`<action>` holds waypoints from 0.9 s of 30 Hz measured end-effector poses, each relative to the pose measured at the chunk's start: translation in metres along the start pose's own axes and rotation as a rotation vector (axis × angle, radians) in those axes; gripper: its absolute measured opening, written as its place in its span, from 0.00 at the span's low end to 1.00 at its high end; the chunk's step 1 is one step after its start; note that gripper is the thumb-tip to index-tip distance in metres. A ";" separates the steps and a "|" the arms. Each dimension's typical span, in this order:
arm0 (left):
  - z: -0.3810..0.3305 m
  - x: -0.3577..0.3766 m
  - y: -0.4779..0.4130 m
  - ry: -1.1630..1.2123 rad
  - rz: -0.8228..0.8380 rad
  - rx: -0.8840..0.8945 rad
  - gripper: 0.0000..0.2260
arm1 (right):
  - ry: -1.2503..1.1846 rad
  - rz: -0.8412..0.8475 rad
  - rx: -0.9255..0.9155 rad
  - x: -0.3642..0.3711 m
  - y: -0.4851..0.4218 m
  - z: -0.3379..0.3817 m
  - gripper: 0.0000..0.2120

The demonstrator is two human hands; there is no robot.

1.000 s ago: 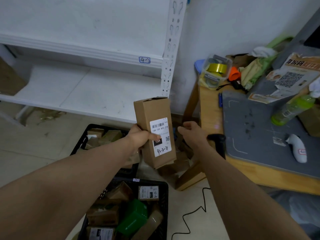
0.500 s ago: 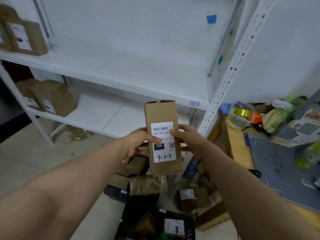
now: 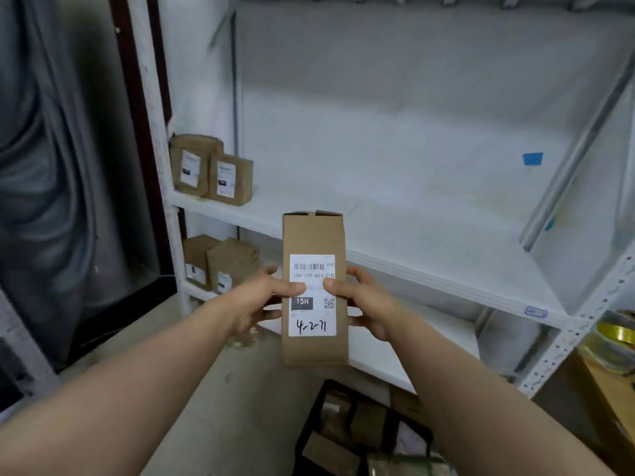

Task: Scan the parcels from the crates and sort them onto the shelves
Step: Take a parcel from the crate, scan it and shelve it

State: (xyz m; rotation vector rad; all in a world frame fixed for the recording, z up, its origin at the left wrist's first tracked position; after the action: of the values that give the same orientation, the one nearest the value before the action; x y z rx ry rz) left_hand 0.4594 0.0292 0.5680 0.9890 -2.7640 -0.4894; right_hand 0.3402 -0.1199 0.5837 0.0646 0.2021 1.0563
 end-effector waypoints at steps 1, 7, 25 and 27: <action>-0.011 -0.017 0.004 0.018 -0.008 0.026 0.52 | -0.005 -0.007 -0.021 0.014 -0.007 0.014 0.27; -0.076 -0.090 0.024 0.011 -0.086 0.143 0.37 | -0.029 -0.040 -0.144 0.074 -0.051 0.097 0.23; -0.213 -0.204 -0.153 -0.133 -0.244 0.267 0.26 | 0.140 0.051 -0.225 0.096 -0.290 0.196 0.40; -0.224 -0.215 -0.183 -0.200 -0.242 0.277 0.24 | 0.137 0.033 -0.214 0.087 -0.321 0.193 0.38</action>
State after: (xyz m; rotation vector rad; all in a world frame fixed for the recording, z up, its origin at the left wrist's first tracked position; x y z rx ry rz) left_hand 0.7898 -0.0216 0.7019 1.4214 -2.9617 -0.2506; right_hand 0.6951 -0.1939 0.7128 -0.1987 0.2113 1.1102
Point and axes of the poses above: each hand's wrist, its own y-axis away from the middle knuckle, its own x-axis out of the palm, z = x × y, the point moved 9 cm from there along -y, towards the middle knuckle, and after that the axes turned 4 degrees about -x, right-handed, at the moved point
